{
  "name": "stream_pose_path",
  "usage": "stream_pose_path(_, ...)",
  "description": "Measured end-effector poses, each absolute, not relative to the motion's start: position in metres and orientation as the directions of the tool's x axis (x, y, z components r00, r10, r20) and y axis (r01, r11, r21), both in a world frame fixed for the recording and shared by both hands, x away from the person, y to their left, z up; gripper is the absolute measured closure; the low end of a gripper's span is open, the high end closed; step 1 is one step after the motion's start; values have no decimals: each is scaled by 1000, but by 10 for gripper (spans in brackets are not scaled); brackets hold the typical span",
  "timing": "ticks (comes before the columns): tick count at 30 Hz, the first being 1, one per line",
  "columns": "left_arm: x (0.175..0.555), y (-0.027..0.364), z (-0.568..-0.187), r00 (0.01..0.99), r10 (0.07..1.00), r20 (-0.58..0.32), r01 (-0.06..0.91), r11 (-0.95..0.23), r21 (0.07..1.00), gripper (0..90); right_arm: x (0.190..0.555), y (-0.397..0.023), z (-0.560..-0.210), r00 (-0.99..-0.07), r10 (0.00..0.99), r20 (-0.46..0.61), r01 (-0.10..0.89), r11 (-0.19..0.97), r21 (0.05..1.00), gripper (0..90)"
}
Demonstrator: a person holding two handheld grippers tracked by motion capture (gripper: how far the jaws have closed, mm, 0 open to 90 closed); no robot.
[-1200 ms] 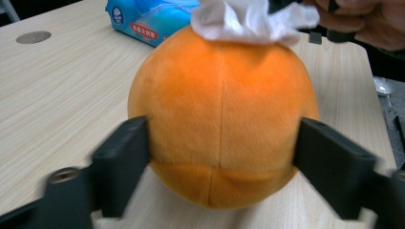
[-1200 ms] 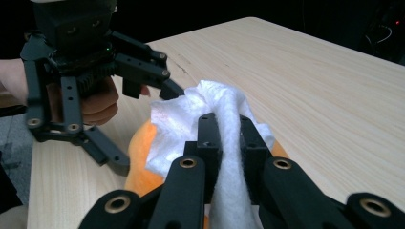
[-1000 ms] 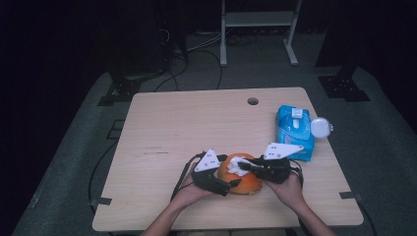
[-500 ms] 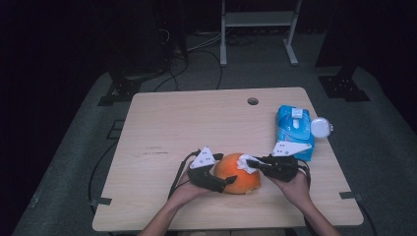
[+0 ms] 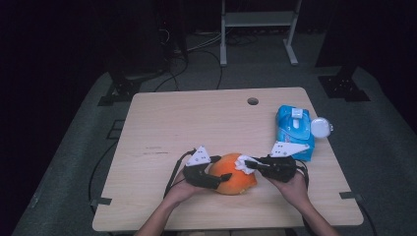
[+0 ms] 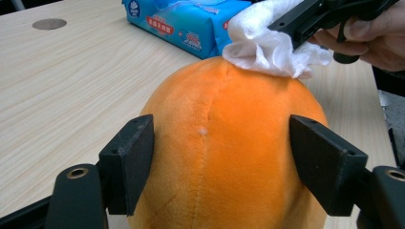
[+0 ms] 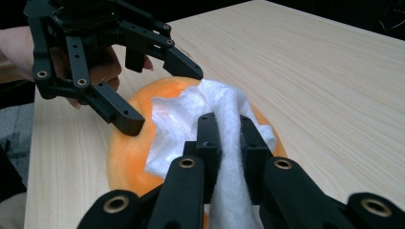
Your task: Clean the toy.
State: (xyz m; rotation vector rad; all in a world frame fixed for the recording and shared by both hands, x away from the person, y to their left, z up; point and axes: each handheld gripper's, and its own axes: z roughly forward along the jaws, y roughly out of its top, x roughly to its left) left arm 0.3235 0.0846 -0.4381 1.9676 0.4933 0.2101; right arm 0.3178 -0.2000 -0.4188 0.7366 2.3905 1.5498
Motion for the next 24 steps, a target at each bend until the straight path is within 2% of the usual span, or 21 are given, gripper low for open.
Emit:
stream_pose_path(2, 322, 82, -435, 905, 420, -65, 227, -348, 910, 174, 317, -197, -418, -859, 504, 91, 289, 330, 899, 818)
stream_pose_path(5, 318, 76, -431, 916, 398, -47, 195, -342, 919, 151, 314, -188, -416, -874, 476, 97, 274, 318, 908, 818)
stream_pose_path(7, 317, 76, -433, 919, 395, -14, 178, -380, 908, 205, 311, -182, -414, -882, 464, 80, 257, 332, 908, 817)
stream_pose_path(10, 322, 83, -435, 910, 411, -56, 222, -369, 902, 284, 312, -182, -415, -883, 464, 73, 252, 337, 907, 817)
stream_pose_path(18, 329, 97, -438, 889, 445, -105, 278, -345, 897, 311, 318, -199, -422, -857, 505, 98, 298, 331, 895, 816)
stream_pose_path(24, 332, 100, -440, 884, 454, -116, 290, -338, 895, 312, 309, -186, -417, -885, 455, 94, 265, 329, 906, 814)
